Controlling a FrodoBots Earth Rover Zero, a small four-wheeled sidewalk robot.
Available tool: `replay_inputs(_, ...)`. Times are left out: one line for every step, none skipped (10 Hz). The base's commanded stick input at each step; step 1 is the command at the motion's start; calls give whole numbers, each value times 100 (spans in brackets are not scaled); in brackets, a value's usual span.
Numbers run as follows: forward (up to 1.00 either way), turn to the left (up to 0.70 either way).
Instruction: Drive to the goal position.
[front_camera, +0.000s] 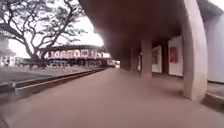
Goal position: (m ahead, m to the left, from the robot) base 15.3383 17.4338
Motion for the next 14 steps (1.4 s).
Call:
replay_inputs(85, 0)
replay_inputs(85, 0)
replay_inputs(85, 0)
replay_inputs(85, 0)
replay_inputs(85, 0)
replay_inputs(85, 0)
replay_inputs(85, 0)
replay_inputs(85, 0)
replay_inputs(85, 0)
replay_inputs(85, 0)
replay_inputs(85, -30)
replay_inputs(85, -5)
replay_inputs(85, 0)
replay_inputs(85, 0)
